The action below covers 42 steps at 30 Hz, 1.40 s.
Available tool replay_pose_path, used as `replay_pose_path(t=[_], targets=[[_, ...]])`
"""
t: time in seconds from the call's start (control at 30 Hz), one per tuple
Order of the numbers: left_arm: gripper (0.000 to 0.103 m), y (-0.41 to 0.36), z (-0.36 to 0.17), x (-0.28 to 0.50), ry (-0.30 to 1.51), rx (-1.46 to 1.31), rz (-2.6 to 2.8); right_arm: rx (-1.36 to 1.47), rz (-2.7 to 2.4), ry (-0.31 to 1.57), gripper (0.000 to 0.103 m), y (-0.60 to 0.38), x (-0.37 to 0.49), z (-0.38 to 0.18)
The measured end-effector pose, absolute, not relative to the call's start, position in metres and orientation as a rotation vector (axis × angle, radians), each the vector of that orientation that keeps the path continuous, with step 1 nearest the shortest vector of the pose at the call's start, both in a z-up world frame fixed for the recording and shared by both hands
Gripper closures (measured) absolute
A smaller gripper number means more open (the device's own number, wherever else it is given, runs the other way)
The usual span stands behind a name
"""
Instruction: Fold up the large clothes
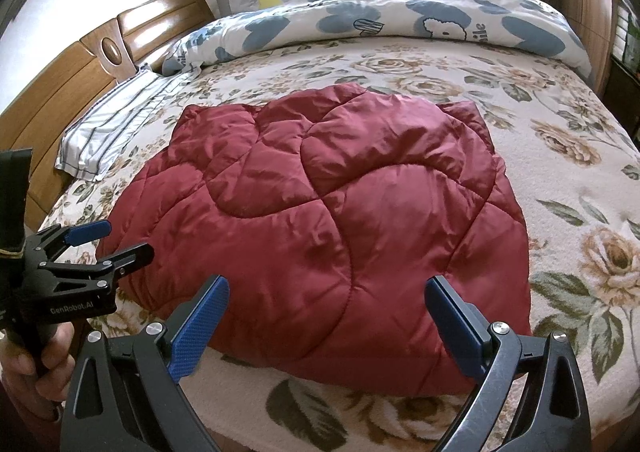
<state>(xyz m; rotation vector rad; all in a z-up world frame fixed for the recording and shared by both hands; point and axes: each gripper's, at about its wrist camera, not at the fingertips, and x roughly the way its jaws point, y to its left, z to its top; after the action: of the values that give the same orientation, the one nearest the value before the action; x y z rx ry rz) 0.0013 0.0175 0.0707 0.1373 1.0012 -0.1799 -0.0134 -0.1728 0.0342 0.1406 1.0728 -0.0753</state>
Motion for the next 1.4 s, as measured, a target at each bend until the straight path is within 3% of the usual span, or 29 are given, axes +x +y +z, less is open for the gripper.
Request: replay_pose_path(t=[1.4], targets=[[0.011, 0.0203, 0.0678, 0.01, 1.001, 0.145, -0.177, 0.139, -0.084, 1.074, 0.004, -0.1796, -0.01, 0.0325]])
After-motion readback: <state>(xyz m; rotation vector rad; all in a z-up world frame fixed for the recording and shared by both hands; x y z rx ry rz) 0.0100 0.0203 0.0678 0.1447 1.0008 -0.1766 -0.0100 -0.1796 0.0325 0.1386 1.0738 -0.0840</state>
